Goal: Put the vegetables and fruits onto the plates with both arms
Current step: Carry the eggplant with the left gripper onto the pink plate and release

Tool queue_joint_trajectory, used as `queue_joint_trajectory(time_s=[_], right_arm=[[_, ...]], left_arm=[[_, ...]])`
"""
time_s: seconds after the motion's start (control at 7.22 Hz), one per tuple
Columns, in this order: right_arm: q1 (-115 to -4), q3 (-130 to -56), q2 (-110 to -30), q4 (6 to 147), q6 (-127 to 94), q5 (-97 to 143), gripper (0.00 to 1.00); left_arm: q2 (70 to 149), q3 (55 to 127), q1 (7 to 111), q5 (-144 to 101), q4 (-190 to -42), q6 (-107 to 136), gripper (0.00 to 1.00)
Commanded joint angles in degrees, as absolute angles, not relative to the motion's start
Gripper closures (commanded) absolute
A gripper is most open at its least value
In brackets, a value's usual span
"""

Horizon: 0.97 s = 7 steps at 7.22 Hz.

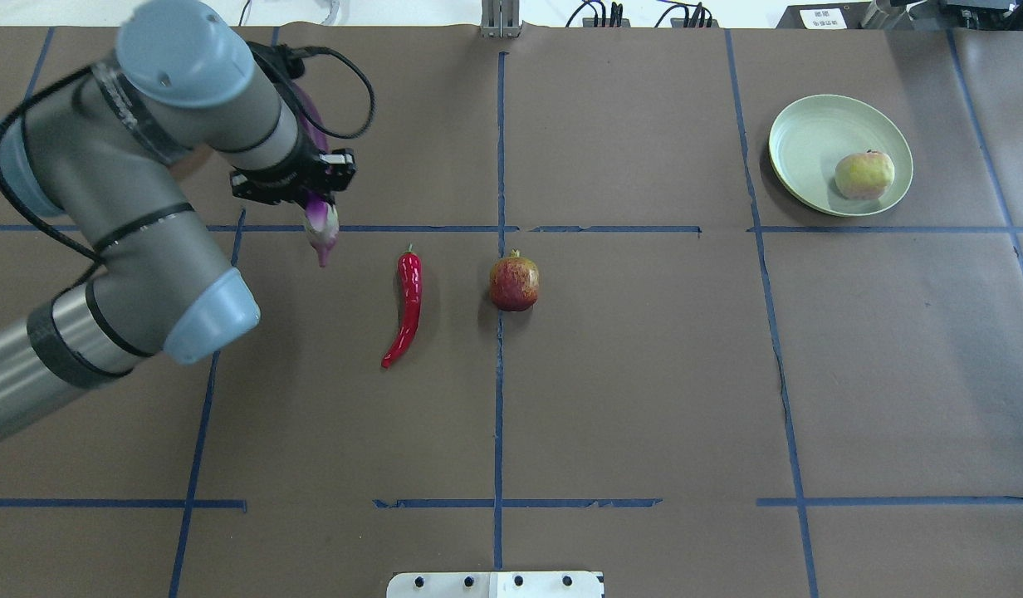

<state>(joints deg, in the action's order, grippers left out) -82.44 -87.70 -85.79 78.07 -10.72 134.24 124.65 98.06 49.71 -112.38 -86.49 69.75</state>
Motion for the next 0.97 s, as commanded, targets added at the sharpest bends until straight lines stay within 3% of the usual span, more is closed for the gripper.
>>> queue_joint_trajectory(time_s=[0.0,0.42,0.55,0.69,0.83], right_arm=[[-82.44,-87.8,-86.13,77.87,-10.46,134.38,0.0],[-82.44,-87.8,-86.13,77.87,-10.46,134.38,0.0],[-82.44,-87.8,-86.13,77.87,-10.46,134.38,0.0],[-82.44,-87.89,-86.13,77.87,-10.46,134.38,0.0],[-82.44,-87.8,-86.13,77.87,-10.46,134.38,0.0]], left_arm=[[124.54,85.84,59.46,-115.4,-89.62,59.13,0.93],[125.33,56.88,65.29,-115.31,-113.37,46.01,0.93],[126.72,50.6,66.26,-114.88,-116.16,41.7,0.89],[126.91,49.06,66.36,-114.7,-116.63,39.66,0.72],[126.91,48.7,66.97,-114.78,-116.63,36.51,0.01]])
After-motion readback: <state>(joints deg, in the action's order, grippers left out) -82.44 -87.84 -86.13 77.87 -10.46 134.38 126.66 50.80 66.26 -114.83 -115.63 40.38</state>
